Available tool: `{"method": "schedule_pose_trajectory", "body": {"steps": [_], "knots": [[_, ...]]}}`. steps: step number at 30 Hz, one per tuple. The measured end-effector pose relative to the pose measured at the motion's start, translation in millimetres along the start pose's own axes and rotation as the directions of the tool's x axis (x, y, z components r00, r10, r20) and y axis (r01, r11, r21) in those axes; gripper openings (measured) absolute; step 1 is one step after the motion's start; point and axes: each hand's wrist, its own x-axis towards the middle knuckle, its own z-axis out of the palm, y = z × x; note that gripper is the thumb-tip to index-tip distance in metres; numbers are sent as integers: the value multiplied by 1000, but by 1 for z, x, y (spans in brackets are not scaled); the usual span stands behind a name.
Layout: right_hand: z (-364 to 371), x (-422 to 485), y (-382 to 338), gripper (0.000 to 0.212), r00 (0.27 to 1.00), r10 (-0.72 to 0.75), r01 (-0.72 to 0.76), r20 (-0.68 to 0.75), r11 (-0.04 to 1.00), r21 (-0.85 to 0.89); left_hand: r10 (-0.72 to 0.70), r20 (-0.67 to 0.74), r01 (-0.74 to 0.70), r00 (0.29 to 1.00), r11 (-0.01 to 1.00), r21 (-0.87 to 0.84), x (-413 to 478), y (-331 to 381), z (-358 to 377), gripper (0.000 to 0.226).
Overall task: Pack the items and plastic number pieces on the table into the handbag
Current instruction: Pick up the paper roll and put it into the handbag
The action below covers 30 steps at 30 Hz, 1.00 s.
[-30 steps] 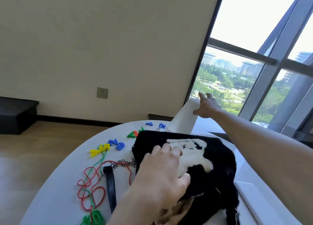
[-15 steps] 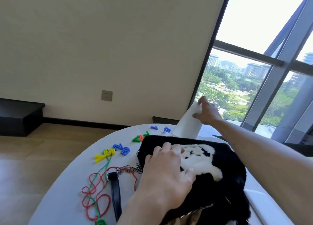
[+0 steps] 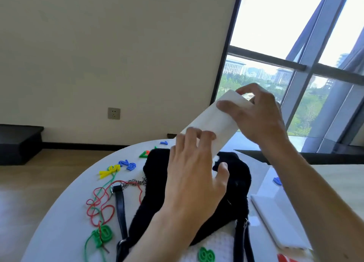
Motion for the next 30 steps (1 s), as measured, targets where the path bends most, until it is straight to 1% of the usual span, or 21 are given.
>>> {"method": "schedule_pose_trajectory", "body": {"steps": [2,5,7,9,11,13,14,16,17,18,19,20,21,22,23,24,25,27,30], "knots": [[-22,-25,3,44,996,83,-85,38,995,50,23,-42,-18,999,993,114,-3,7,-2,51],[-44,-52,15,55,978,198,-205,61,965,164,37,43,-46,998,971,233,-13,16,-4,63],[-56,-64,22,59,968,238,-248,75,947,203,77,90,-100,993,951,294,-20,21,-5,62],[-69,-75,28,61,965,240,-258,103,935,242,126,96,-149,987,944,294,-23,26,-11,53],[-82,-85,35,69,959,240,-278,151,897,343,105,88,-122,991,968,220,-19,29,-24,42],[-90,-92,46,74,957,259,-290,132,862,416,13,124,-23,992,996,85,-14,30,-40,31],[-90,-94,53,78,957,267,-289,111,861,419,-40,164,44,986,999,-17,-12,30,-46,25],[-86,-98,63,99,947,285,-322,152,858,399,-142,275,210,951,949,-237,-8,28,-54,15],[-83,-100,67,111,931,294,-360,218,843,400,-178,328,288,928,900,-327,-7,26,-57,13],[-79,-104,69,117,911,277,-390,306,819,420,-201,379,354,903,848,-394,-6,23,-58,14],[-75,-109,69,116,888,229,-407,399,794,450,-211,431,409,877,799,-441,-5,21,-59,17],[-72,-116,67,108,863,167,-420,478,764,491,-208,478,450,853,758,-473,-5,19,-60,20],[-69,-122,65,92,842,115,-429,527,735,525,-195,519,480,832,723,-498,-6,17,-58,24],[-66,-126,64,67,838,89,-432,538,712,555,-177,552,502,815,693,-517,-7,14,-56,30],[-62,-129,63,45,849,93,-432,521,690,581,-159,578,518,801,670,-532,-9,12,-54,35],[-59,-130,60,28,863,130,-444,489,659,607,-150,593,529,791,655,-540,-10,10,-50,37],[-55,-130,60,17,874,182,-456,451,629,630,-158,595,537,788,651,-537,-12,10,-46,35],[-51,-129,60,9,890,256,-450,377,619,643,-207,578,550,790,656,-517,-15,10,-38,29],[-46,-131,56,5,907,282,-421,314,649,633,-245,567,546,787,703,-455,-22,17,-26,37]]}}
